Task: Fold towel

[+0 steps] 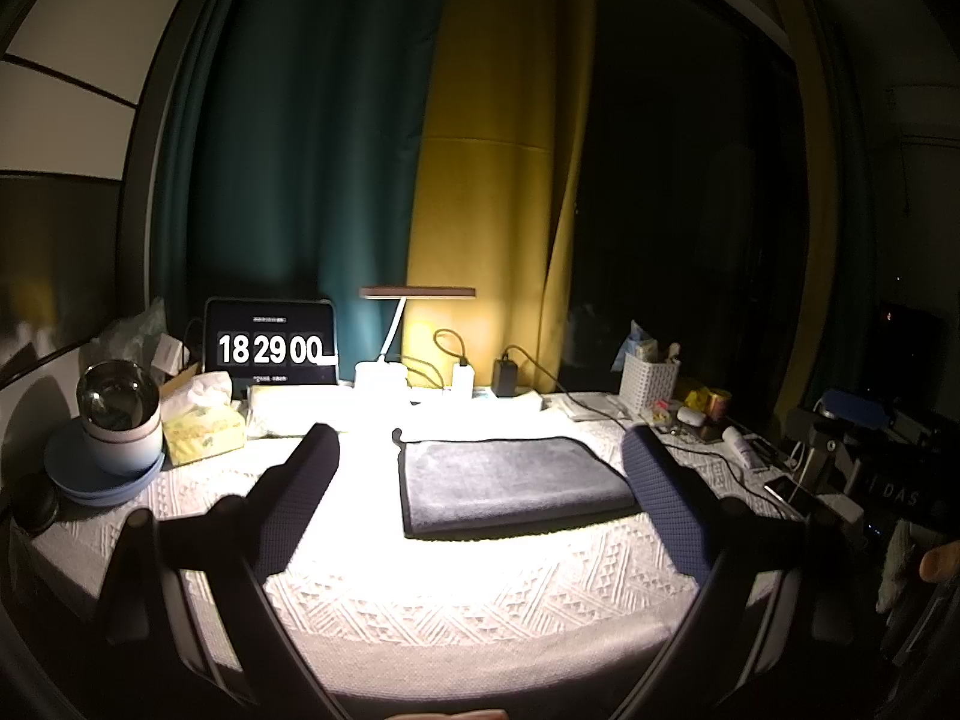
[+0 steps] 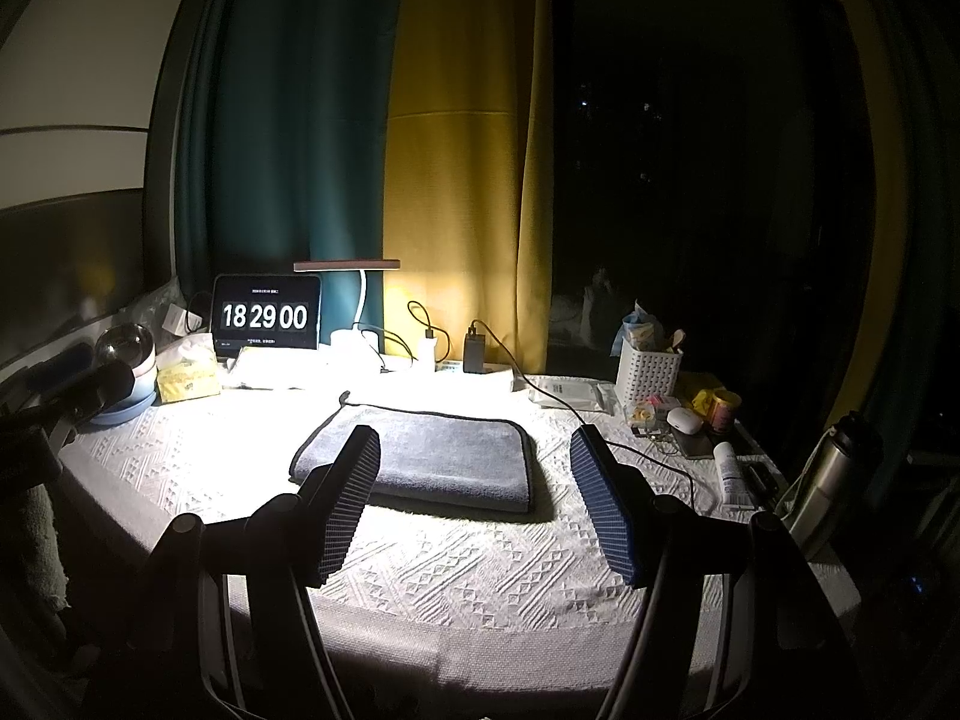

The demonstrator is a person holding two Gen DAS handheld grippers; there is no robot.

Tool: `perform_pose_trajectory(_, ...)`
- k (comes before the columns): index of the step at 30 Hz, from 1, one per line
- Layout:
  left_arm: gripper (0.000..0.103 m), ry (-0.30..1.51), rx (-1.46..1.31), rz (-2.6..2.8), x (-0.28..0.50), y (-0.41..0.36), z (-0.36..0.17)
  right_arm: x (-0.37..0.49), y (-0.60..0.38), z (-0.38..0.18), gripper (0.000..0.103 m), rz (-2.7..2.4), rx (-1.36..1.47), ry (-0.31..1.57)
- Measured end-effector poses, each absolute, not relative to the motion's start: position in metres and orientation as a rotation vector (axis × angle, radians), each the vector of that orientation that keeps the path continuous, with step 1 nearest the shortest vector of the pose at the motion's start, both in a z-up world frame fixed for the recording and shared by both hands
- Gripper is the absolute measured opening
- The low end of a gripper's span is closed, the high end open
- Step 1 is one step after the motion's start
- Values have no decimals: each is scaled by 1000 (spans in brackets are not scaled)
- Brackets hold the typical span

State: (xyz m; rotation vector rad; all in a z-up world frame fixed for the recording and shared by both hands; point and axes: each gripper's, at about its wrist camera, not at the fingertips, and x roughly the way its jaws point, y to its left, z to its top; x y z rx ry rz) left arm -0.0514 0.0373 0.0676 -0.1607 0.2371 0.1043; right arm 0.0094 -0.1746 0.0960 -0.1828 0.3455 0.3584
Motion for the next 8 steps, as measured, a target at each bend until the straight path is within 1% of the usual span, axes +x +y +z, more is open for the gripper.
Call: perform_pose_trajectory(8, 96, 264, -174, 90, -44, 34, 58, 10, -172, 88, 69, 358, -188, 365)
